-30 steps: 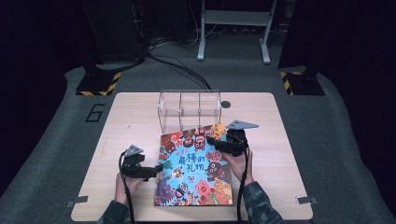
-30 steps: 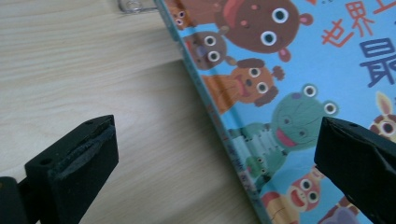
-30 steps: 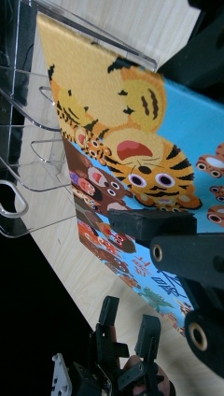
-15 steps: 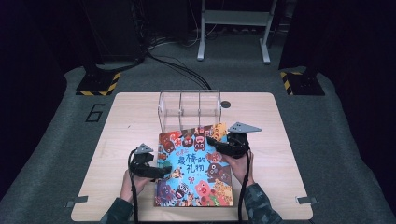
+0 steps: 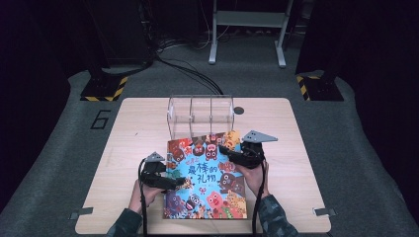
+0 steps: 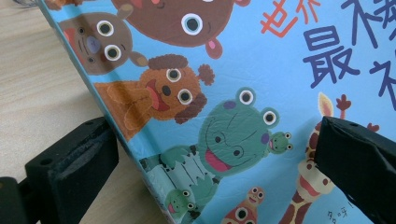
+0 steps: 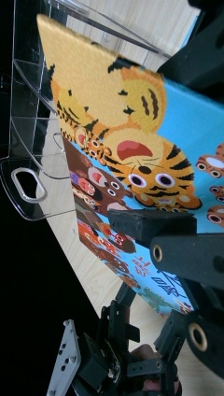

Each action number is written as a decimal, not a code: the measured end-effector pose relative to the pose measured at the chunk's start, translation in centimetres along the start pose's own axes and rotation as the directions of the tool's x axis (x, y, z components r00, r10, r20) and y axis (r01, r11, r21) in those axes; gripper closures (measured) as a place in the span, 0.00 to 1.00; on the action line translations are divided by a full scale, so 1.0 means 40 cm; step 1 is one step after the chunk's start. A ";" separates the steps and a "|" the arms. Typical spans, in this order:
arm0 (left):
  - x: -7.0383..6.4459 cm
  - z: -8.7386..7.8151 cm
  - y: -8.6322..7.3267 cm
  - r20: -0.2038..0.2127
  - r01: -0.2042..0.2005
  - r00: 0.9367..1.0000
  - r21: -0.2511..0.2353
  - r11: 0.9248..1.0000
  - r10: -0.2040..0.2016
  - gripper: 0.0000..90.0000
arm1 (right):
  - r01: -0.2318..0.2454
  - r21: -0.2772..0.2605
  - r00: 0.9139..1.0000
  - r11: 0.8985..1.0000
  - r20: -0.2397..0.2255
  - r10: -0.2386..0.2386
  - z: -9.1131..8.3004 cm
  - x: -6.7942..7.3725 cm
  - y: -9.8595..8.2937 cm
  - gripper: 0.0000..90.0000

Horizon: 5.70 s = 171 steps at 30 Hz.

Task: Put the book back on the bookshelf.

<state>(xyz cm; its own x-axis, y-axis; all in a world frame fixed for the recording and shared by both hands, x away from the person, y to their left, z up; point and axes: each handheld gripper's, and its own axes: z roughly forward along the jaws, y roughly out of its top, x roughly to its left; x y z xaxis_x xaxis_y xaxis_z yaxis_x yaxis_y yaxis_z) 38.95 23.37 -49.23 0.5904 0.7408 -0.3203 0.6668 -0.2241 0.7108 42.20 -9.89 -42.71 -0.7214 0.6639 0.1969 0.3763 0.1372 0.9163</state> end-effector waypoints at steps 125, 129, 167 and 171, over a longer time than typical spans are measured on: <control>0.018 -0.050 -0.012 -0.020 -0.100 0.995 -0.136 0.986 0.098 0.38 | -0.270 0.338 0.959 0.902 0.005 0.285 0.008 -0.065 0.015 0.49; 0.014 -0.060 -0.011 -0.034 -0.110 0.994 -0.146 0.983 0.106 0.40 | -0.257 0.338 0.963 0.905 0.007 0.271 0.009 -0.064 0.015 0.47; 0.002 -0.124 0.001 -0.097 -0.190 0.980 -0.200 0.961 0.173 0.53 | -0.127 0.287 0.992 0.949 0.037 0.121 0.007 -0.030 0.066 0.40; 0.003 -0.125 0.004 -0.083 -0.172 0.984 -0.214 0.961 0.158 0.53 | -0.106 0.276 0.994 0.955 0.028 0.102 0.007 -0.029 0.072 0.40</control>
<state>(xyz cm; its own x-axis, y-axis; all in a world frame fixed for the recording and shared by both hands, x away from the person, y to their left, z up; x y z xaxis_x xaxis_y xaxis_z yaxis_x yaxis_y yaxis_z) 36.86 26.59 -46.03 0.6482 0.7464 -0.1507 0.4419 -0.2075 0.8727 44.28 -10.07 -40.38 -0.6627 0.6947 0.2796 0.5961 0.2634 0.7584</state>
